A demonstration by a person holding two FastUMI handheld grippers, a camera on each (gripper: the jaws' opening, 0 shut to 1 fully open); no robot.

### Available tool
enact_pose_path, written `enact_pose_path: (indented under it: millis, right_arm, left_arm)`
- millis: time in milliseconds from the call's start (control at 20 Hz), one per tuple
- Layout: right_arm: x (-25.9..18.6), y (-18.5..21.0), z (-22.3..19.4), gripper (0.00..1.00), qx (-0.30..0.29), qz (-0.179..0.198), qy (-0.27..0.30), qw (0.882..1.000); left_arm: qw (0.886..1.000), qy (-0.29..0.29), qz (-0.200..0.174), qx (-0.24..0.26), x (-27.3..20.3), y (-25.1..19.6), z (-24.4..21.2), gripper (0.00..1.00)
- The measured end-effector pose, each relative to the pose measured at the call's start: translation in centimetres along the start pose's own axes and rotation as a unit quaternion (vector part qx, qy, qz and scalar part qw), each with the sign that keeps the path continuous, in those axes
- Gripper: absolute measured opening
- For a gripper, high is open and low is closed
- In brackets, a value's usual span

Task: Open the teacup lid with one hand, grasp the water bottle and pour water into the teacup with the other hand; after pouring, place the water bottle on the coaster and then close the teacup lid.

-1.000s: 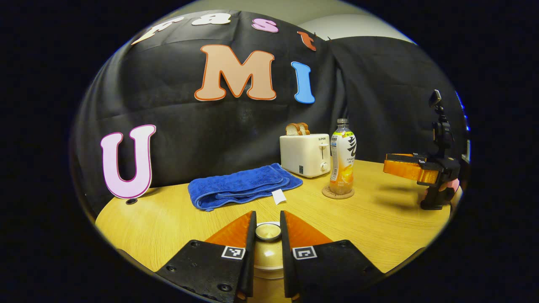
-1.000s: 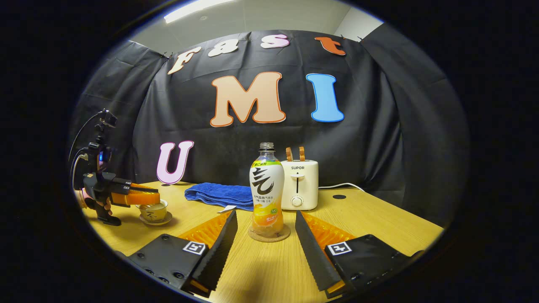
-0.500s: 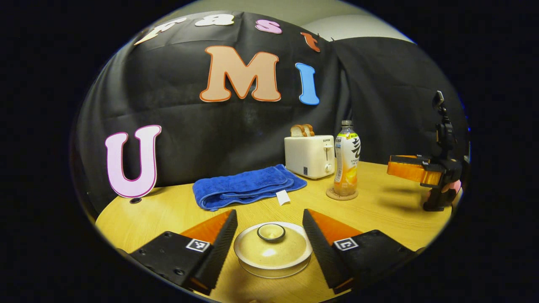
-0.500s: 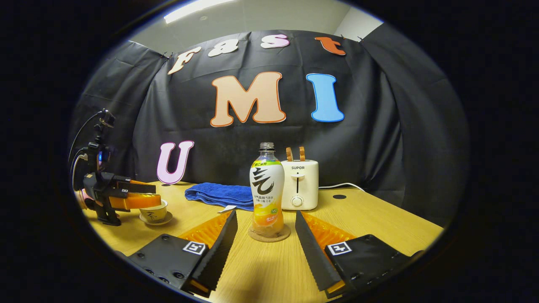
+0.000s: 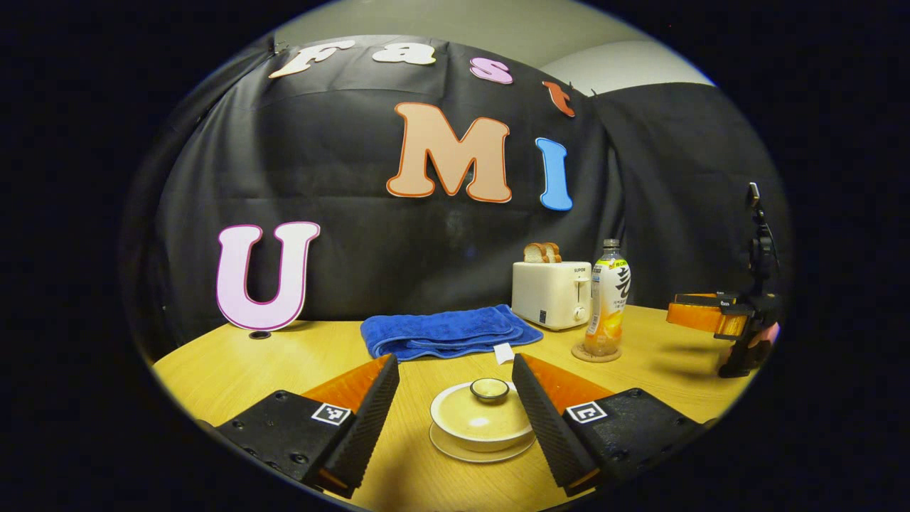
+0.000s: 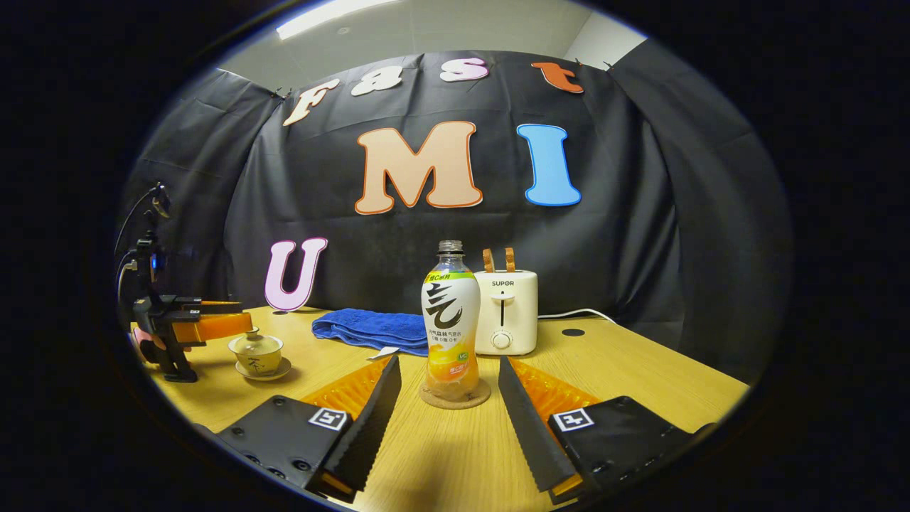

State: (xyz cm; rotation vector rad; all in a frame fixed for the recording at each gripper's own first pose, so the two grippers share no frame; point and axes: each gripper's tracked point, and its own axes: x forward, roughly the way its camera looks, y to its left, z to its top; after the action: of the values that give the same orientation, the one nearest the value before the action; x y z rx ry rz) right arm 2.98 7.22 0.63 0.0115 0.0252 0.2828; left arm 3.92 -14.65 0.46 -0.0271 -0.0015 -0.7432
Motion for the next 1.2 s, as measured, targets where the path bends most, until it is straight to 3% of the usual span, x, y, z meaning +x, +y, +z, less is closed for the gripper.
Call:
enact_pose_path:
  millis: [200,400,500,650,750,950,1000,1050,1200]
  right_arm:
    - [0.0,-0.1,-0.1,0.84,0.0,-0.003,0.0,1.0]
    - [0.1,-0.3,-0.1,0.84,0.0,-0.008,0.0,1.0]
    - [0.1,-0.4,0.0,0.84,0.0,-0.012,-0.001,1.0]
    - [0.1,-0.7,-0.1,0.88,0.0,-0.019,-0.001,1.0]
    - [0.1,-1.1,-0.1,0.88,0.0,-0.028,-0.002,1.0]
    - [-0.1,-2.3,0.0,0.92,-0.001,-0.061,-0.004,0.998]
    - [-0.1,-2.5,0.0,0.84,-0.002,-0.067,-0.004,0.998]
    - [-0.2,-2.6,0.0,0.88,-0.002,-0.071,-0.005,0.997]
    - [-0.2,-2.7,0.0,0.84,-0.002,-0.077,-0.005,0.997]
  left_arm:
    - [1.0,-0.002,0.024,0.002,-2.5,0.9,0.0,0.93]
    - [0.993,0.0,0.122,0.006,-5.2,5.2,0.0,0.93]
    - [0.985,0.001,0.175,0.008,-6.4,7.0,0.0,0.93]
    - [0.963,0.003,0.271,0.01,-8.5,10.3,-0.1,0.94]
    - [0.951,0.003,0.308,0.011,-9.6,11.0,0.0,0.93]
    - [0.945,0.002,0.328,0.011,-10.2,11.2,-0.1,0.92]
    - [0.944,0.003,0.33,0.011,-10.2,11.2,-0.1,0.92]
    - [0.944,0.002,0.33,0.011,-10.2,11.3,-0.1,0.92]
    - [0.945,0.003,0.326,0.009,-10.1,11.0,-0.2,0.91]
